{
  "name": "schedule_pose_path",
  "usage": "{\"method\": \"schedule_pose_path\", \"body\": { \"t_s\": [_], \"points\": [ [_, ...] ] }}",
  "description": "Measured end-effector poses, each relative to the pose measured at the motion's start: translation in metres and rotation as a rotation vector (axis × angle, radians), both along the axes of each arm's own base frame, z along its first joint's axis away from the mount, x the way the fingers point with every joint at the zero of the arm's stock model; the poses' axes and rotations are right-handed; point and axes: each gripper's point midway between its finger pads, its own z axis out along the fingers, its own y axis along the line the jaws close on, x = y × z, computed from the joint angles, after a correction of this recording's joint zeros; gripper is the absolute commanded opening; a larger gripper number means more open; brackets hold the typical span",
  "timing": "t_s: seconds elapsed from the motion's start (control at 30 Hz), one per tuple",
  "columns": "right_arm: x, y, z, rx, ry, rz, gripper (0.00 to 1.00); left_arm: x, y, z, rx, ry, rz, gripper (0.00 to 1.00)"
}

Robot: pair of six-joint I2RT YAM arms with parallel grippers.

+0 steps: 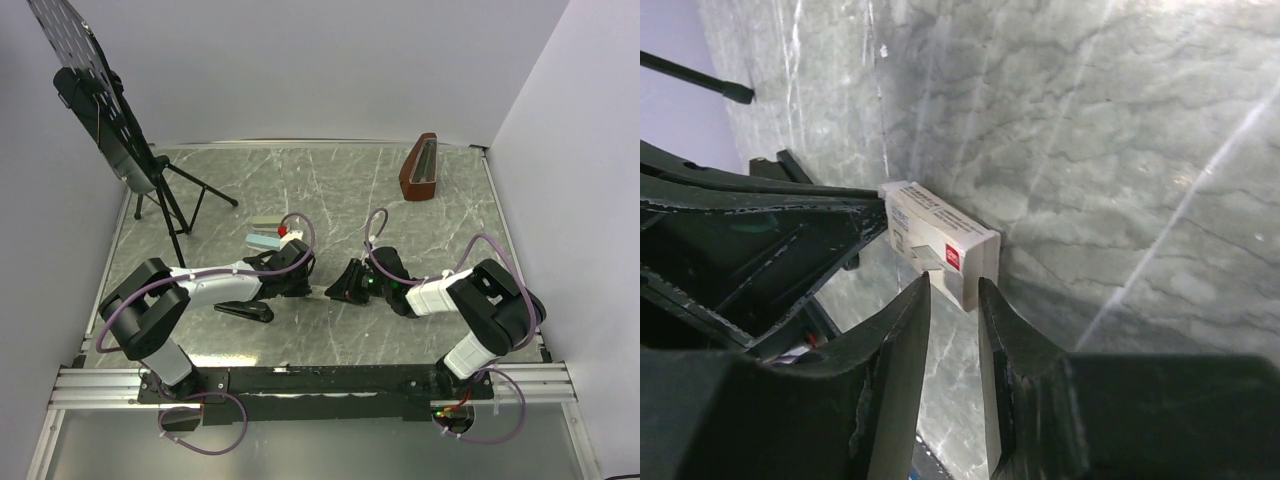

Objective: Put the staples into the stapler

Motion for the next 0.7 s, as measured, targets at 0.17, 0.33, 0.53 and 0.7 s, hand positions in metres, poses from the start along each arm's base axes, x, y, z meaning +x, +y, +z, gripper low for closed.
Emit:
{"method": "schedule_pose_path", "body": {
  "t_s": [0.17,0.33,0.53,0.7],
  "points": [
    [0.0,0.003,-0.001,0.015,0.002,0.007,0.23,0.0,0.0,0.0,0.0,0.0,0.0,0.01],
    [0.001,0.003,-0.003,0.016,0.007,0.007,0.05,0.0,0.0,0.0,0.0,0.0,0.001,0.01],
    [0.002,0.001,-0.003,0.021,0.012,-0.002,0.0,0.001,0.001,0.0,-0.001,0.0,0.003,0.01],
    [0.003,-0.009,-0.002,0.033,0.016,-0.019,0.0,0.003,-0.003,0.002,-0.027,0.003,0.002,0.01]
  ]
}}
